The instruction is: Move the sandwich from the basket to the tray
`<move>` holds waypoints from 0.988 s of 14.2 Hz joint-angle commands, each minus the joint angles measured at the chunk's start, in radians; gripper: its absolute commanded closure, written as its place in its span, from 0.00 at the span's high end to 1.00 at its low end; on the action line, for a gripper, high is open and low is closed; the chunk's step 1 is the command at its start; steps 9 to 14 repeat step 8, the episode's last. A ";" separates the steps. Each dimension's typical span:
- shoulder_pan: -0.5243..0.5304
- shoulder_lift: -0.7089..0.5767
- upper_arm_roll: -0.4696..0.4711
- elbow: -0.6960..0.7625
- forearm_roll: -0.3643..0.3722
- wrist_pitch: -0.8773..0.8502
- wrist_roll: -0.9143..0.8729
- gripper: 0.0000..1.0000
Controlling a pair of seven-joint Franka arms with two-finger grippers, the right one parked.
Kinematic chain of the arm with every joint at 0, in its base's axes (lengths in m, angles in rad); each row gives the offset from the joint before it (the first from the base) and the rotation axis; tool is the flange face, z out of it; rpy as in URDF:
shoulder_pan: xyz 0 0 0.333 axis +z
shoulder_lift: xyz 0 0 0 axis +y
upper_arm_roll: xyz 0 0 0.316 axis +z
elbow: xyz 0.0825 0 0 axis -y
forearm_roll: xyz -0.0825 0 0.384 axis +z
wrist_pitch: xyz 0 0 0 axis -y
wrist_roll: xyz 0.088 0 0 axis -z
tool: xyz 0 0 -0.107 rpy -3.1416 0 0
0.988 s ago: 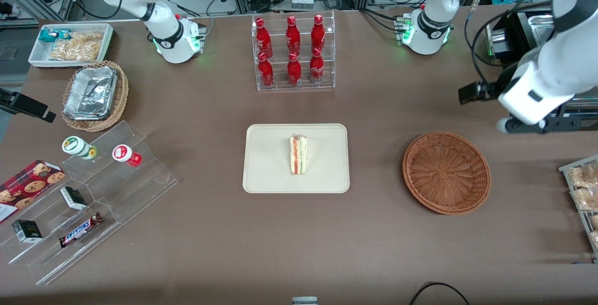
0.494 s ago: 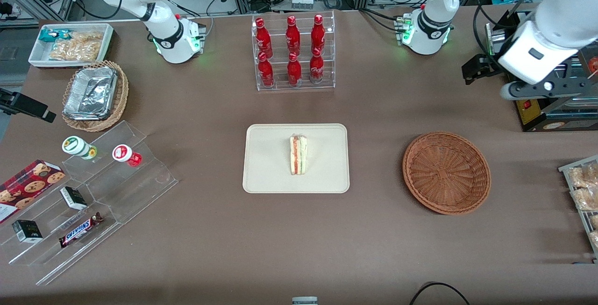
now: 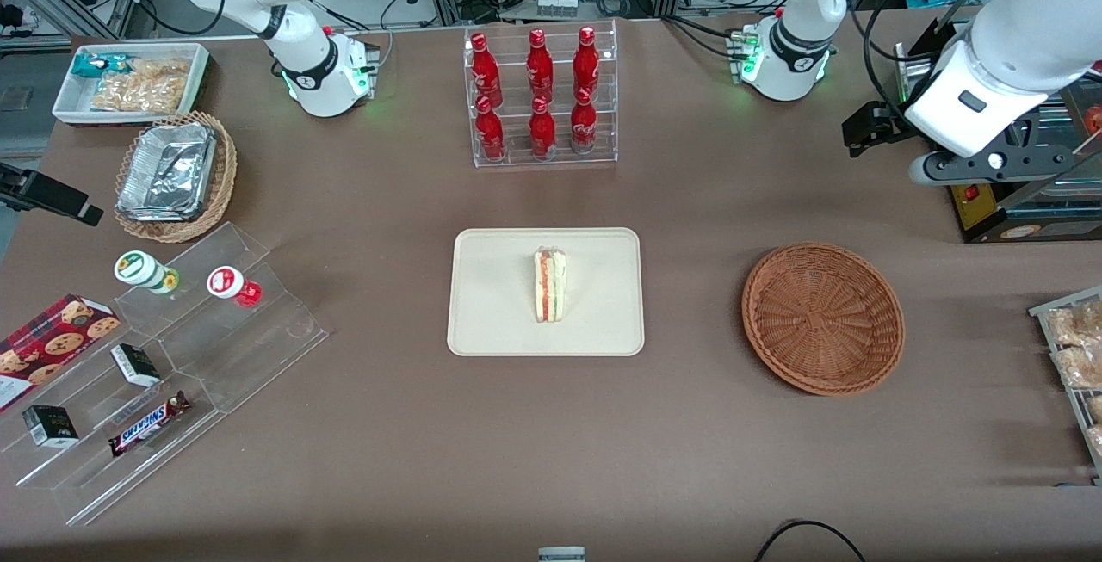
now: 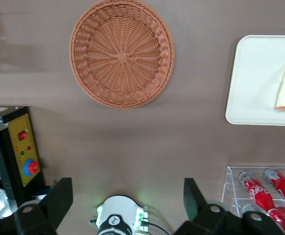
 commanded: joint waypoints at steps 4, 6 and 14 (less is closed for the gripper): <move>0.014 -0.025 0.006 0.015 -0.022 0.004 0.010 1.00; 0.009 -0.025 0.017 0.023 -0.015 0.003 0.008 1.00; 0.009 -0.026 0.019 0.021 -0.015 0.001 0.008 1.00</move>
